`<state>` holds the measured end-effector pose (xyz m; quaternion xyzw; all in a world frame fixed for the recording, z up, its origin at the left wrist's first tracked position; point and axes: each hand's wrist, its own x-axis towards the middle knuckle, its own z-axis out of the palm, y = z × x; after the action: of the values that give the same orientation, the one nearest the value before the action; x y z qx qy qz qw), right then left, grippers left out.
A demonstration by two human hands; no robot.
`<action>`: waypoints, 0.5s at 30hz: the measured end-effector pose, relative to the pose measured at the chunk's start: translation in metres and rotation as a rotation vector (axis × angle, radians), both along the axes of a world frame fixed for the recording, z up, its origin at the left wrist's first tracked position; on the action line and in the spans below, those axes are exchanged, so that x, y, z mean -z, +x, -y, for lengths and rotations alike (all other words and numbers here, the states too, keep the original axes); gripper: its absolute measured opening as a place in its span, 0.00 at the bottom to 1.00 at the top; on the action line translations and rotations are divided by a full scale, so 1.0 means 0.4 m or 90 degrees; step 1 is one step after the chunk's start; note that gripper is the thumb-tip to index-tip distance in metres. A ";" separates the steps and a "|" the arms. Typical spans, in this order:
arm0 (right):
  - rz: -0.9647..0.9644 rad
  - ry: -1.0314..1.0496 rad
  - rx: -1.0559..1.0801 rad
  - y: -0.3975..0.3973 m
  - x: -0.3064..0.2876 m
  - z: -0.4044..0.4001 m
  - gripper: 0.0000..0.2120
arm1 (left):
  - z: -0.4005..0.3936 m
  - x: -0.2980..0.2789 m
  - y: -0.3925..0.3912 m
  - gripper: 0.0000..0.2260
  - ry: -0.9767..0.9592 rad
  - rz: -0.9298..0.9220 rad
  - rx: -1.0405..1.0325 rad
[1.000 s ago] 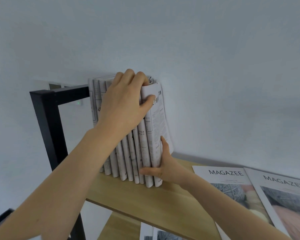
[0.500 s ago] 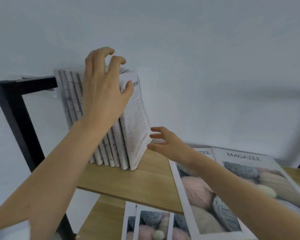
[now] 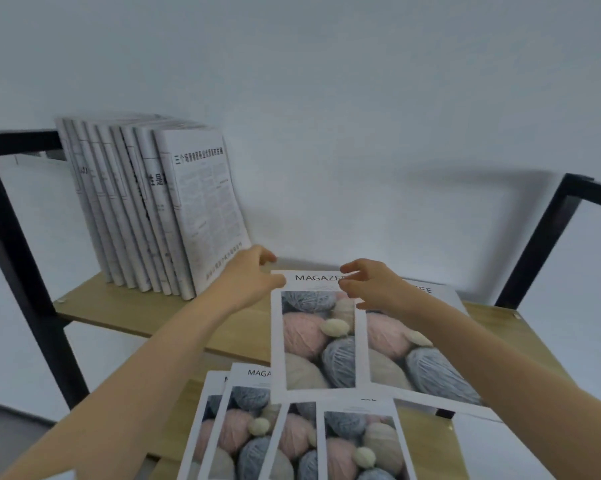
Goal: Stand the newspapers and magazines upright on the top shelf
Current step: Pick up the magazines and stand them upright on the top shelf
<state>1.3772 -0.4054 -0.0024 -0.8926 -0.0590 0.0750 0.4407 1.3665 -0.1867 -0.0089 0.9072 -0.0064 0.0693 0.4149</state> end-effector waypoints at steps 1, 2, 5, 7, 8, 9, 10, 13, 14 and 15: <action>0.009 -0.027 0.014 -0.008 0.007 0.016 0.17 | 0.011 0.014 -0.011 0.22 -0.047 -0.071 0.000; 0.025 -0.084 0.033 -0.008 0.016 0.026 0.17 | 0.017 0.023 -0.018 0.23 -0.097 -0.131 -0.006; 0.029 -0.359 0.082 -0.020 0.038 0.046 0.19 | 0.031 0.040 -0.038 0.22 -0.242 -0.243 -0.053; -0.001 -0.467 0.069 -0.027 0.056 0.048 0.22 | 0.036 0.043 -0.040 0.20 -0.366 -0.286 -0.094; -0.014 -0.491 0.059 -0.028 0.067 0.048 0.25 | 0.042 0.042 -0.039 0.19 -0.416 -0.301 -0.109; -0.027 -0.504 0.052 -0.029 0.076 0.043 0.29 | 0.046 0.040 -0.038 0.18 -0.456 -0.314 -0.124; -0.038 -0.520 0.047 -0.023 0.090 0.039 0.32 | 0.050 0.039 -0.035 0.16 -0.489 -0.326 -0.133; -0.082 -0.568 0.040 -0.023 0.102 0.010 0.35 | 0.044 0.046 -0.025 0.09 -0.548 -0.341 -0.148; -0.088 -0.574 0.037 -0.020 0.106 0.005 0.33 | 0.039 0.051 -0.023 0.08 -0.566 -0.341 -0.141; -0.091 -0.569 0.029 -0.023 0.102 -0.001 0.31 | 0.036 0.055 -0.023 0.06 -0.580 -0.342 -0.118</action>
<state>1.3679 -0.4051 -0.0431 -0.9889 0.0293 0.1445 0.0169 1.3573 -0.2009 -0.0310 0.6179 0.2111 -0.1332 0.7456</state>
